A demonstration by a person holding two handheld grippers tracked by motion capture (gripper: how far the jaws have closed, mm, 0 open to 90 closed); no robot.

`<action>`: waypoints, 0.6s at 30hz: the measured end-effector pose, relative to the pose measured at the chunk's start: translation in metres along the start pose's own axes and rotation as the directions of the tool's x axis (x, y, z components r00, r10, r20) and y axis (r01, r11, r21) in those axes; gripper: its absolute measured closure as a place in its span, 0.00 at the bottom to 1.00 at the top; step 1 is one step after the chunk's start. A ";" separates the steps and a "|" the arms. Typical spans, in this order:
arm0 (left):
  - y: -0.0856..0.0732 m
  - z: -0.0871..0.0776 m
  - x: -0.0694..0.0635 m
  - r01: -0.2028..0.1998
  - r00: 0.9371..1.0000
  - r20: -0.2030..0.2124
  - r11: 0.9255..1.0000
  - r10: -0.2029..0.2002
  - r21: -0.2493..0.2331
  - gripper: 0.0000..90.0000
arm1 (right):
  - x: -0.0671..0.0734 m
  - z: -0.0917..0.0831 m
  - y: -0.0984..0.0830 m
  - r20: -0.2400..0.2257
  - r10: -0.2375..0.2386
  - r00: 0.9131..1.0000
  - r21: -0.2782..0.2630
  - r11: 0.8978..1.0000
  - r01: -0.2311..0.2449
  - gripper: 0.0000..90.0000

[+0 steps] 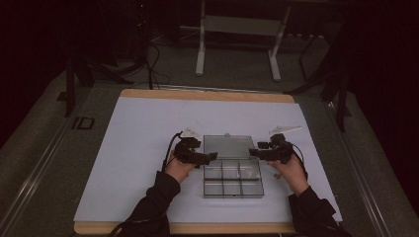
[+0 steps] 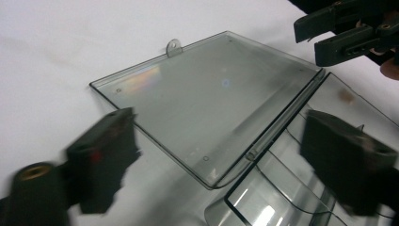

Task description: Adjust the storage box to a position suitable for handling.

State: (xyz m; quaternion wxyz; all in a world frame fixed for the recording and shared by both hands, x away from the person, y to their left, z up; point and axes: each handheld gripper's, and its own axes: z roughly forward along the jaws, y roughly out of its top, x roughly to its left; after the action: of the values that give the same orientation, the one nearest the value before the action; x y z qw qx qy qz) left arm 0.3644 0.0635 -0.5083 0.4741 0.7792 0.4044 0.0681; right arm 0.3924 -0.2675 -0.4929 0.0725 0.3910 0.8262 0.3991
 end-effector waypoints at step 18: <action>-0.008 -0.019 -0.002 -0.021 1.000 0.014 0.999 0.022 -0.050 0.02 | -0.004 -0.025 -0.007 -0.030 -0.084 0.996 0.019 0.996 0.084 0.42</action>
State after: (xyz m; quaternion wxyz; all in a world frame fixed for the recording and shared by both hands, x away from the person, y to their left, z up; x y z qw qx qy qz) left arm 0.3490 0.0769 -0.5037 0.4956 0.7718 0.3906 0.0777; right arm 0.3800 -0.2879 -0.4820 0.0732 0.3508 0.8468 0.3931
